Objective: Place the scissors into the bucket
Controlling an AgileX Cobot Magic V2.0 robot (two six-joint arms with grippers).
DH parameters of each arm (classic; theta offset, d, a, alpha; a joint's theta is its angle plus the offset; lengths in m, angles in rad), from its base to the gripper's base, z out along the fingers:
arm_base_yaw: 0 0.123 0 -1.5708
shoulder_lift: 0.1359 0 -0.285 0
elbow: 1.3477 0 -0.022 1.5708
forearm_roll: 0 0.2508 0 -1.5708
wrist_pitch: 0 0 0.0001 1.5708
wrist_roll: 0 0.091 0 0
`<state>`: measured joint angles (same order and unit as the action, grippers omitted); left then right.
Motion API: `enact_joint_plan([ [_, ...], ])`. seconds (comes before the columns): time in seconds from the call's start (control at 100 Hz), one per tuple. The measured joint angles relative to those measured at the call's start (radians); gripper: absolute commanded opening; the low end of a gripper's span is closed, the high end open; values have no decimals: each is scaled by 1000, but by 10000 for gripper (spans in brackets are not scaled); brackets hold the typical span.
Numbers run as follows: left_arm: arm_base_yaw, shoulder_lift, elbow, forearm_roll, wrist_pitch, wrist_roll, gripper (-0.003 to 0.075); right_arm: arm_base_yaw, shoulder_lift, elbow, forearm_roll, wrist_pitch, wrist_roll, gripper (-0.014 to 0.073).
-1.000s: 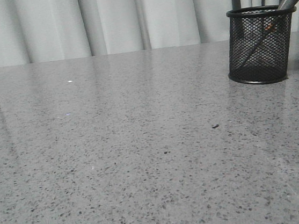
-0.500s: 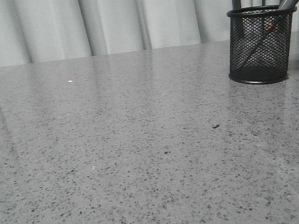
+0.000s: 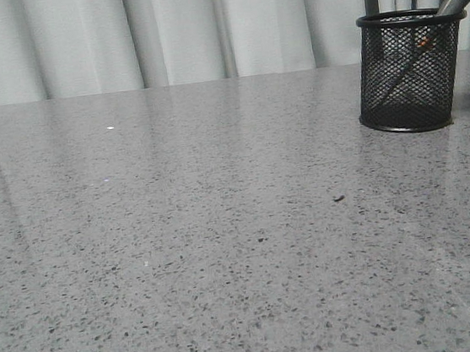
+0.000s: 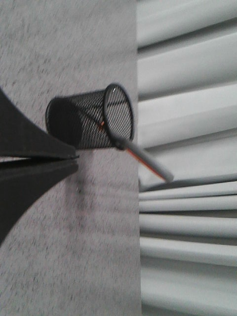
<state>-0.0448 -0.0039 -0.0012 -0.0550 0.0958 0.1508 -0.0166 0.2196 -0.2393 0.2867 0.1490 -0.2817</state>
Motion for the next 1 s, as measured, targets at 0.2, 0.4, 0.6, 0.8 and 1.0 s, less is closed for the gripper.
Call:
enact_joint_plan([
  [0.2, 0, 0, 0, 0, 0, 0, -20, -2, -38, 137, -168, -84, 138, -69],
  [0.4, 0, 0, 0, 0, 0, 0, -20, -2, -169, 251, -215, -83, 155, -69],
  [0.6, 0, 0, 0, 0, 0, 0, -20, -22, -227, 251, -251, -57, 161, -69],
  [0.8, 0, 0, 0, 0, 0, 0, -20, -24, -227, 251, -268, -28, 161, -69],
  [1.0, 0, 0, 0, 0, 0, 0, -20, -24, -227, 251, -268, -26, 161, -69],
])
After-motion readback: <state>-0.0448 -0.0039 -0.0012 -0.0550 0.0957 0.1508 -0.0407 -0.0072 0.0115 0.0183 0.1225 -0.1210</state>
